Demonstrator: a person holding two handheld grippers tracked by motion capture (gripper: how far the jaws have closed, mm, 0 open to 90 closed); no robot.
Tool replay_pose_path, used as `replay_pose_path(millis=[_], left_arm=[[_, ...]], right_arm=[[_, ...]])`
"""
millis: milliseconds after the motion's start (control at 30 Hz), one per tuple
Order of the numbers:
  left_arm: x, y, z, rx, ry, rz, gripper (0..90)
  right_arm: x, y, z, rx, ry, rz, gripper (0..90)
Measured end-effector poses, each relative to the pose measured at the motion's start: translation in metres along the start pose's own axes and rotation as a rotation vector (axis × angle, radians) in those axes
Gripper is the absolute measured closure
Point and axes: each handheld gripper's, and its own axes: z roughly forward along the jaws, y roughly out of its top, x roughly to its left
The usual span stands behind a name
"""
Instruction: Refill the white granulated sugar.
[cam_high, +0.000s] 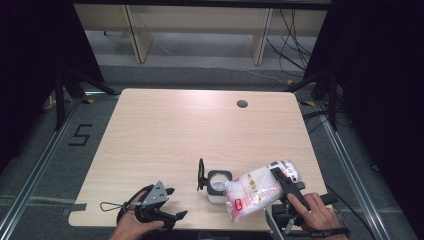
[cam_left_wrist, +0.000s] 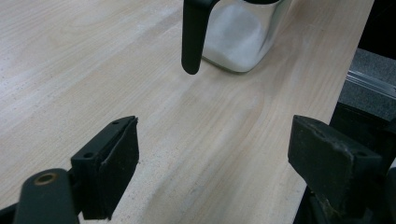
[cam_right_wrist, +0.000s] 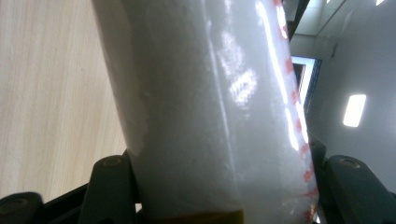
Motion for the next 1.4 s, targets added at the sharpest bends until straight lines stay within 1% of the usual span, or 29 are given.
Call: replay_pose_path(millis=[33,100,200,267,300,333,367,400,433,467,500,533,567,600,633,667,733,833,867,900,1000,1033,1100,1200,1233,1267,1300,1367,1400], left_arm=[[0.0,0.0,0.0,-0.003,-0.002,-0.003,16.1],[-0.001,0.0,0.001,-0.013,-0.007,-0.012,16.1],[-0.002,0.0,0.002,-0.027,-0.014,-0.027,16.1],[-0.002,0.0,0.002,-0.027,-0.014,-0.027,16.1],[-0.002,0.0,0.001,-0.026,-0.011,-0.029,16.1],[-0.001,0.0,0.0,-0.013,-0.009,-0.015,16.1],[-0.002,0.0,0.001,-0.024,-0.012,-0.028,16.1],[0.0,0.0,0.0,0.002,0.0,0.003,16.1],[-0.002,0.0,0.001,-0.017,-0.009,-0.019,16.1],[-0.002,0.0,0.001,-0.024,-0.011,-0.026,16.1],[-0.002,0.0,0.001,-0.025,-0.01,-0.029,16.1],[0.0,0.0,0.0,-0.002,0.002,-0.003,16.1],[-0.001,0.0,0.0,-0.01,-0.001,-0.012,16.1],[-0.002,0.0,0.0,-0.018,-0.007,-0.019,16.1],[-0.001,0.0,0.0,-0.014,-0.005,-0.015,16.1],[0.0,0.0,0.0,0.001,0.002,0.001,16.1],[-0.002,0.0,0.0,-0.021,-0.003,-0.024,16.1],[-0.001,0.0,0.0,-0.01,-0.002,-0.01,16.1],[0.0,0.0,0.0,-0.003,0.001,-0.005,16.1],[-0.002,0.0,0.0,-0.02,-0.01,-0.024,16.1],[-0.001,0.0,0.0,-0.018,-0.007,-0.018,16.1],[0.001,0.0,-0.001,0.002,0.003,0.002,16.1],[-0.002,0.0,0.0,-0.024,-0.002,-0.017,16.1],[-0.001,0.0,-0.001,-0.011,-0.006,-0.009,16.1],[-0.001,0.0,-0.001,-0.011,-0.001,-0.003,16.1],[0.0,0.0,-0.001,-0.01,-0.005,0.011,16.1],[-0.002,0.0,0.0,-0.025,-0.004,-0.021,16.1],[-0.002,0.0,0.0,-0.022,-0.002,-0.024,16.1],[-0.001,0.0,0.0,-0.012,-0.006,-0.009,16.1]], right_arm=[[0.002,-0.002,0.0,0.012,-0.001,0.023,43.1],[-0.003,-0.003,0.001,0.004,-0.002,-0.042,43.1],[0.001,-0.006,0.0,0.027,0.001,0.009,43.1],[-0.003,-0.007,0.0,0.02,0.008,-0.026,43.1],[-0.002,-0.008,0.0,0.022,0.003,-0.017,43.2],[-0.002,-0.008,0.002,-0.003,-0.025,-0.025,43.2],[-0.003,-0.007,-0.001,0.028,0.0,-0.032,43.2],[-0.001,-0.007,-0.001,0.026,-0.004,-0.006,43.2],[-0.004,-0.006,-0.001,0.008,-0.007,-0.039,43.2],[-0.001,-0.006,-0.001,0.007,-0.01,0.004,43.2],[0.0,-0.005,-0.002,0.023,0.002,0.013,43.2],[-0.001,-0.003,-0.002,0.01,-0.002,-0.008,43.2],[0.001,-0.002,-0.002,0.008,-0.004,0.011,43.2],[-0.002,0.0,-0.001,-0.02,-0.014,-0.035,43.2],[0.0,0.002,-0.002,-0.01,0.002,-0.004,43.2],[0.0,0.003,0.0,-0.025,-0.006,-0.006,43.3],[-0.001,0.006,-0.001,-0.026,0.001,-0.037,43.3],[-0.001,0.007,-0.001,-0.024,0.003,-0.024,43.3],[-0.004,0.007,0.0,-0.022,0.007,-0.063,43.3],[-0.003,0.006,-0.001,-0.012,0.014,-0.049,43.4],[0.0,0.002,-0.001,-0.011,0.004,0.002,43.4],[-0.003,0.002,-0.002,0.003,0.019,-0.028,43.4],[-0.003,-0.001,-0.001,-0.007,-0.003,-0.037,43.4],[-0.002,-0.005,-0.002,0.008,0.006,-0.018,43.5],[0.001,-0.007,-0.001,0.006,0.002,0.017,43.5],[0.0,-0.007,-0.002,0.01,-0.001,0.009,43.5],[0.001,-0.007,-0.003,0.016,0.0,0.019,43.5],[-0.003,-0.006,-0.005,0.011,-0.006,-0.017,43.5],[-0.004,-0.005,-0.004,0.004,0.014,-0.024,43.5]])
